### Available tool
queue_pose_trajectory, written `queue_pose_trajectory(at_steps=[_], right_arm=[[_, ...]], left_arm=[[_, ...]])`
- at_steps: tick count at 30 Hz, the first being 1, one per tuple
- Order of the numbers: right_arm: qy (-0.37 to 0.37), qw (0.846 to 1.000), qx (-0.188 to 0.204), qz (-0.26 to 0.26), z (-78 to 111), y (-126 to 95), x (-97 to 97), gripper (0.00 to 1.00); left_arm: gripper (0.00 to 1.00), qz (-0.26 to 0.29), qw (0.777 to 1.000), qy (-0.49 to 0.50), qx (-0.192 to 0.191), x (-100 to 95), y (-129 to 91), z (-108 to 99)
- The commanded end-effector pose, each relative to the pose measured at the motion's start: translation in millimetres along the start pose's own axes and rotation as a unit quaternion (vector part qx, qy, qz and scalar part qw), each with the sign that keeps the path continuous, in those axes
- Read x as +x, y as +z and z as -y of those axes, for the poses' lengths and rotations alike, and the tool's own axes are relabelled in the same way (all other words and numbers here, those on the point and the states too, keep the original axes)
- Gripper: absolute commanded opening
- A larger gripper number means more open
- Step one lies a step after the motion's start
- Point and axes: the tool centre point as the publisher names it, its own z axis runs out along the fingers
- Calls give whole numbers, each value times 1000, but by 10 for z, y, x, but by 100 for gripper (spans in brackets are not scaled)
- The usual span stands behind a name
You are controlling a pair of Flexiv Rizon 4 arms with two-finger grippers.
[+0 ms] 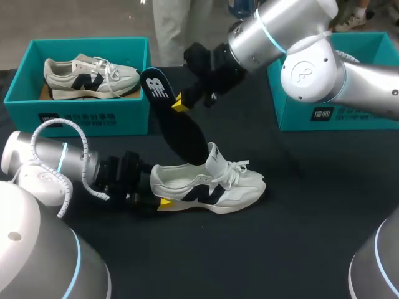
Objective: Take the shoe out of the shoebox, open the shoe tongue, remove and reinsert the insole, then place the shoe into the shoebox
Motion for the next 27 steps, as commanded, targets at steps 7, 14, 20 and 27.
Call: queue_pose_trajectory(at_steps=[7, 14, 20, 27], right_arm=[[15, 1000, -13, 3, 15, -22, -19, 0], [24, 997, -65, 33, -71, -359, -121, 0], [24, 997, -69, 27, -164, -561, -96, 0], [56, 994, -95, -7, -219, -695, 132, 0]], left_arm=[[0, 0, 1000, 0, -2, 2, 8, -7], [0, 0, 1000, 0, -2, 2, 8, -7], [0, 0, 1000, 0, -2, 2, 8, -7], [0, 0, 1000, 0, -2, 2, 8, -7]])
